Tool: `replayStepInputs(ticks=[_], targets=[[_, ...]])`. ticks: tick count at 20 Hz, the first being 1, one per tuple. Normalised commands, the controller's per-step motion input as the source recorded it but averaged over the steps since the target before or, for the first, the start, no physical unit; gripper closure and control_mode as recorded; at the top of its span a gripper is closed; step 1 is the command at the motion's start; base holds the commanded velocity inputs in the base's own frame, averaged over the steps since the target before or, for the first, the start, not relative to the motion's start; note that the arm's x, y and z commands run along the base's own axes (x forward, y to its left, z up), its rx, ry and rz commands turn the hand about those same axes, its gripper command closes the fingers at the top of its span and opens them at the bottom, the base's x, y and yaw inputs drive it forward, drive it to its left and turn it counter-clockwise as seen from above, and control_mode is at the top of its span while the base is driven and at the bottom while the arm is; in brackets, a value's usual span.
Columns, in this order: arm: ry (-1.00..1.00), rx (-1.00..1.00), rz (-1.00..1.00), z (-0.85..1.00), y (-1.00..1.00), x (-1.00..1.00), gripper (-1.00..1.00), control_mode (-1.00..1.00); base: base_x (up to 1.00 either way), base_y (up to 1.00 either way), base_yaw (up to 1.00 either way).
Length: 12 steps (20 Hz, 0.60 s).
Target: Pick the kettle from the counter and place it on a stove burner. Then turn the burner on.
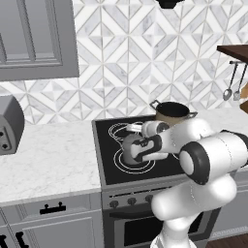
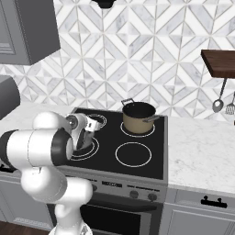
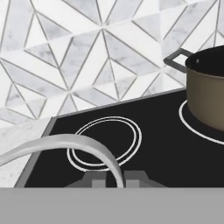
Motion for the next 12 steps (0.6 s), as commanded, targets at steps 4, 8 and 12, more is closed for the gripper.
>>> replayStepInputs(ticks=[4, 8, 12], targets=[[0.01, 0.0, -0.04, -0.03, 0.05, 0.0, 1.0, -1.0, 0.0, 0.0, 0.0], [0.01, 0.0, 0.0, -0.18, 0.0, 0.0, -1.0, -1.0, 0.0, 0.0, 0.0], [0.02, 0.0, 0.0, -0.06, -0.01, 0.0, -1.0, -1.0, 0.0, 0.0, 0.0]])
